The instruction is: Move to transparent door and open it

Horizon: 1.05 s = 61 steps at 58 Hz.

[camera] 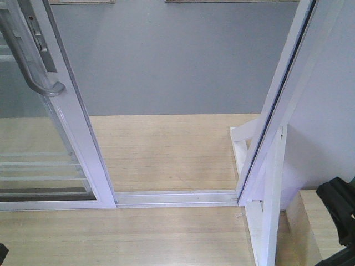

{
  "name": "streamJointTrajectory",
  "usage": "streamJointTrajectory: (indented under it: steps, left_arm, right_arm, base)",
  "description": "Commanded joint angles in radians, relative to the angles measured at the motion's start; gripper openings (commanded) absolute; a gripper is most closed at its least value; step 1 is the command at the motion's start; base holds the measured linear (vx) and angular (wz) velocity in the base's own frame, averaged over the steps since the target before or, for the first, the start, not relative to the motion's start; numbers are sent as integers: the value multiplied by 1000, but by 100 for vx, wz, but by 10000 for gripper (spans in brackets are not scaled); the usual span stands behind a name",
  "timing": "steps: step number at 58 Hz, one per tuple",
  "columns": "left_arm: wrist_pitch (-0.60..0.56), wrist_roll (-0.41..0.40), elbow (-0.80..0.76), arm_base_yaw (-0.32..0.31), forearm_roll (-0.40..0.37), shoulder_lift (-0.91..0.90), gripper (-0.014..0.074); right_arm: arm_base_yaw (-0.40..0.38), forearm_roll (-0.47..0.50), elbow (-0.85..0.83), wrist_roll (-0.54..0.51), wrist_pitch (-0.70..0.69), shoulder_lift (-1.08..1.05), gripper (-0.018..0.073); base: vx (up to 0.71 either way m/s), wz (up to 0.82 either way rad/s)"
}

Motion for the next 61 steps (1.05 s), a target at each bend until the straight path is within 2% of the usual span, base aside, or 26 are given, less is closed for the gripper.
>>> streamJointTrajectory:
  steps: [1,5,10,17,61]
  left_arm:
    - [-77,-9,7,-5,-11,-13,3]
    - [-77,-9,7,-5,-11,-13,3]
    - [-77,-9,7,-5,-11,-14,3]
    - [-77,-9,7,-5,-11,-14,3]
    - [-77,-9,7,-5,-11,-14,3]
  right_arm:
    - [-82,2,4,13,-30,-44,-5]
    - [-172,2,4,44,-15,-73,-5]
    - [-250,3,4,82,-16,-70,-5]
    - [-303,3,4,123,-16,-70,-5]
    - [-313,2,4,126,-18,-70,-5]
  base:
    - [0,0]
    - [0,0]
    - [0,0]
    - [0,0]
    - [0,0]
